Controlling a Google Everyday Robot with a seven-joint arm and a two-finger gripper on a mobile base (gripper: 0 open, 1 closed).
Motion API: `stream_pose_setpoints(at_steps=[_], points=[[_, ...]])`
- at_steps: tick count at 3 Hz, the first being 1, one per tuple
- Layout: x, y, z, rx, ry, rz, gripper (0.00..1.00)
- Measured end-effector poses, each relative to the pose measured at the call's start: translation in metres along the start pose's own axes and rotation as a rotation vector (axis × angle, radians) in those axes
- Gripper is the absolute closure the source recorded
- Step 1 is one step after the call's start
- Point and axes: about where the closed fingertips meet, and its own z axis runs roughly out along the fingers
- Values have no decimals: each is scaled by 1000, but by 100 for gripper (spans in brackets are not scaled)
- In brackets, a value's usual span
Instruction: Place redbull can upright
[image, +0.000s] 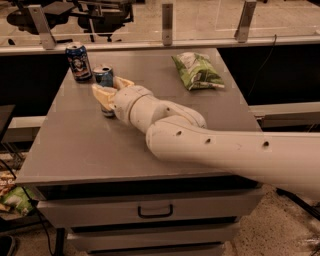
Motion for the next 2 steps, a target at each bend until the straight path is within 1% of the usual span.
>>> stream_pose_setpoints(at_steps=[1,2], points=[[-7,-6,0,-28,22,-12,33],[-4,-5,0,-35,28,-12,9]])
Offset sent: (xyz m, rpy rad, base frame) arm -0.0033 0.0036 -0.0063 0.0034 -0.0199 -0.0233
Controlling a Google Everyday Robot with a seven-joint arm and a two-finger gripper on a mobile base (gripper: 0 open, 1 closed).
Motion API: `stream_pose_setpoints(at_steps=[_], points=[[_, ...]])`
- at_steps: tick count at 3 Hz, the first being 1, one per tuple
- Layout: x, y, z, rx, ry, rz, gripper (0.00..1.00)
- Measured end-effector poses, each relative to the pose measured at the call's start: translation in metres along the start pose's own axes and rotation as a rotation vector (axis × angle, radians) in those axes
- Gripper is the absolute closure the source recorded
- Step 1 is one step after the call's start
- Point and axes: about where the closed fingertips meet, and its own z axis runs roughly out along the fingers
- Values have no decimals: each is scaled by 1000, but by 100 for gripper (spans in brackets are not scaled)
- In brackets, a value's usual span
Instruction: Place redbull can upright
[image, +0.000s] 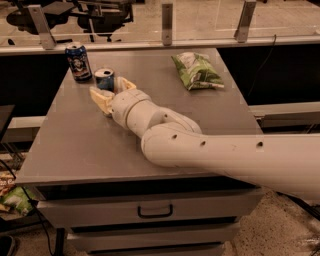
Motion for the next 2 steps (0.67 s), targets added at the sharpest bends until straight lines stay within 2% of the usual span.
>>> stream_pose_setpoints(at_steps=[1,2], points=[[2,-1,0,1,3,-2,0],[2,-1,0,2,3,-2,0]])
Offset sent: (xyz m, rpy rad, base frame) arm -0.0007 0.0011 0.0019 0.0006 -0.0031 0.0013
